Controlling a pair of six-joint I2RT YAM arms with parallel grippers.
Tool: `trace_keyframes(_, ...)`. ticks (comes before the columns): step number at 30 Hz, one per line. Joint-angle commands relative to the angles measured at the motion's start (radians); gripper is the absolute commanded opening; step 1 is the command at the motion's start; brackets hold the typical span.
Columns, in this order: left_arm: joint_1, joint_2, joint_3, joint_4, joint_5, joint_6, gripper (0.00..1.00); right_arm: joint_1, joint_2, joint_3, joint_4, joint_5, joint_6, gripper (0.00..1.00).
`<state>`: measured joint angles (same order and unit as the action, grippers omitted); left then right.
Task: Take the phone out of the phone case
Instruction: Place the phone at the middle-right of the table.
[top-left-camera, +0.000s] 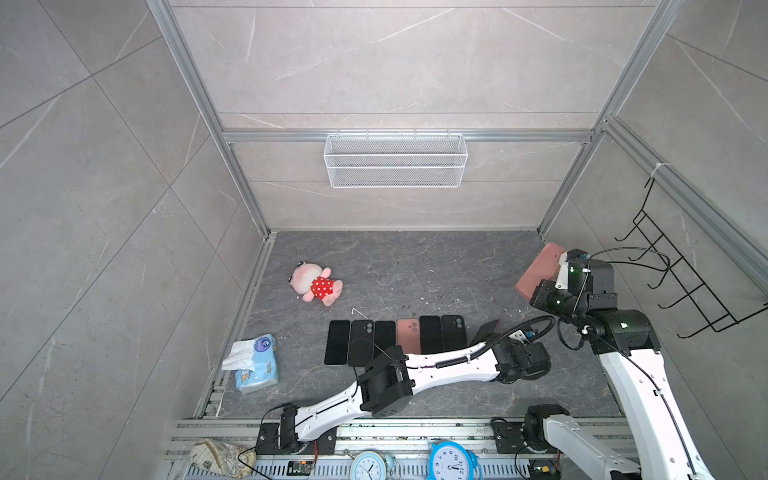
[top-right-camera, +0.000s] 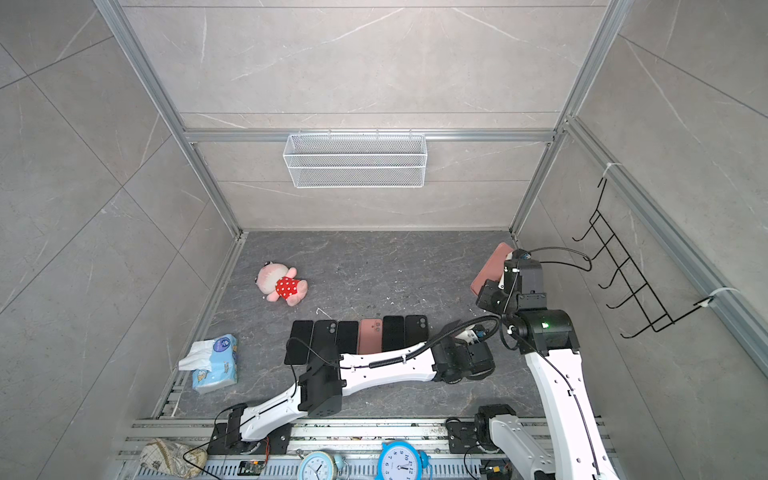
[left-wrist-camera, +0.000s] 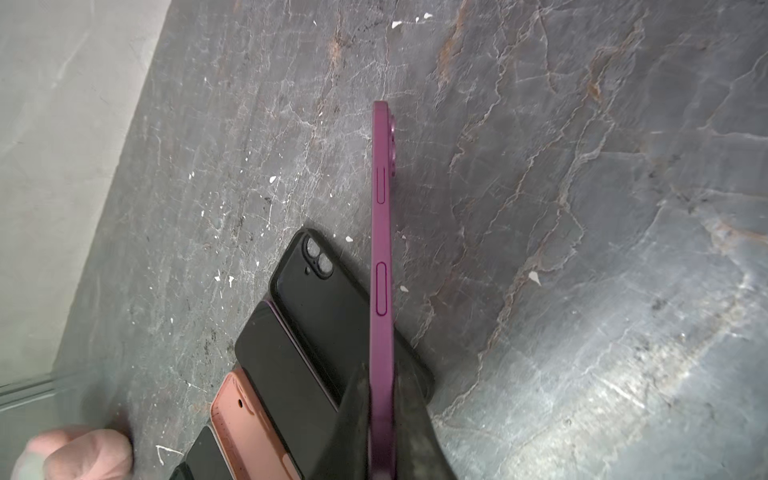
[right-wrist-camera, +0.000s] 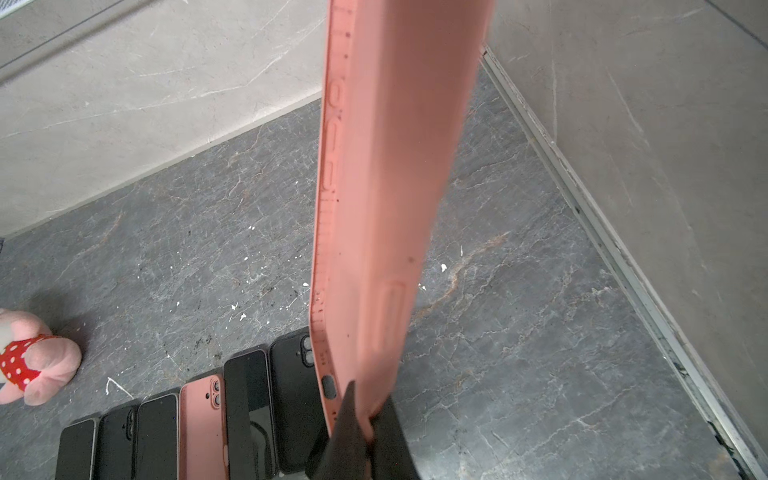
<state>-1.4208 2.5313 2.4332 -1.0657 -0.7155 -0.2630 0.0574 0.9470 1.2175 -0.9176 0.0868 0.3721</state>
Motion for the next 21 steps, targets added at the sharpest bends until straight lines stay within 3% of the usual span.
trace_keyframes(1, -0.013, 0.051, 0.084, -0.123, -0.059, 0.002, 0.00, -0.007, -0.017, -0.008, -0.008, -0.022, -0.013, 0.00)
trace_keyframes(15, -0.039, 0.133, 0.067, 0.017, -0.017, 0.053, 0.00, -0.008, -0.052, -0.129, 0.025, -0.052, 0.010, 0.00)
trace_keyframes(21, -0.038, 0.139, 0.050, 0.098, 0.020, 0.064, 0.09, -0.008, -0.063, -0.163, 0.033, -0.064, 0.013, 0.00)
